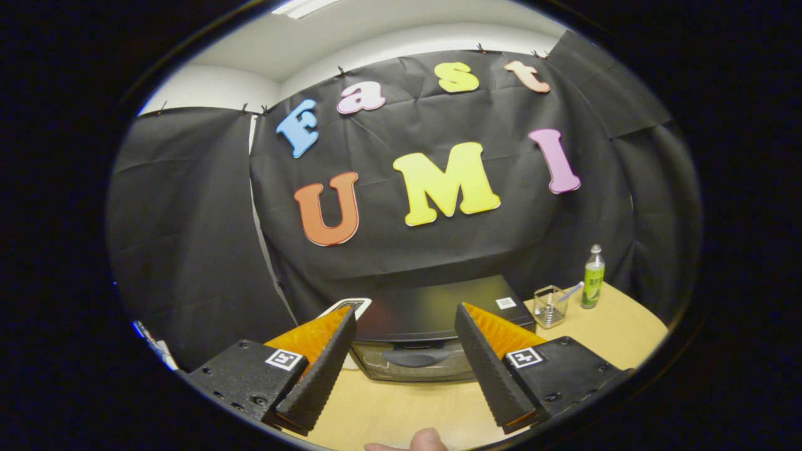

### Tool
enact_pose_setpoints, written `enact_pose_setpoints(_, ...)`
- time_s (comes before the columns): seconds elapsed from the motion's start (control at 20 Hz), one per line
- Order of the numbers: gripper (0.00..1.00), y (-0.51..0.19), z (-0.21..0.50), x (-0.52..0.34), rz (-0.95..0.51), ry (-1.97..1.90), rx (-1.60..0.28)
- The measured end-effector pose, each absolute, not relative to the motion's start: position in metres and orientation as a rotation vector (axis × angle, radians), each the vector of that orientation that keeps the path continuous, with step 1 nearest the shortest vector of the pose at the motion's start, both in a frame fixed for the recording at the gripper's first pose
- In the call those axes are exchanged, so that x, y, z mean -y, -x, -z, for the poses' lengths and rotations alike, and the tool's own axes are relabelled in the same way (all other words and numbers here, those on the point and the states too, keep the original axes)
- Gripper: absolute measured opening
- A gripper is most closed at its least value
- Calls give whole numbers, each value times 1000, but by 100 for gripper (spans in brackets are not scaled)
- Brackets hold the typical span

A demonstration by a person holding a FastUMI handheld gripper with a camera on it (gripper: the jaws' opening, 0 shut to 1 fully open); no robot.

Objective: Open the toaster oven, put the food inside, and close the toaster oven door.

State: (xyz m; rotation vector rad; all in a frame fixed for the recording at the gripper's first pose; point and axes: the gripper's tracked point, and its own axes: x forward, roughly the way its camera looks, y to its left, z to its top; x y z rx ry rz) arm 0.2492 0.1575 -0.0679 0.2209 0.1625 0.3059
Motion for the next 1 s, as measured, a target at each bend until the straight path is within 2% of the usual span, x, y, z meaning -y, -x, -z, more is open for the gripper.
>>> enact_pose_setpoints(0.25,100,-304,97,-192,-336,-217,-197)
enact_pose_setpoints(0.45,100,-336,147,-185,-249,-212,-288)
enact_pose_setpoints(0.6,100,-340,177,-179,-204,-211,-339)
enact_pose_setpoints(0.65,100,-344,171,-178,-196,-190,-282)
enact_pose_setpoints(0.8,100,-341,185,-177,-160,-81,-279)
enact_pose_setpoints(0.85,100,-338,206,-175,-145,-53,-358)
enact_pose_setpoints(0.9,100,-340,196,-177,-147,-18,-255)
enact_pose_setpoints(1.0,100,-339,203,-175,-150,-25,-259)
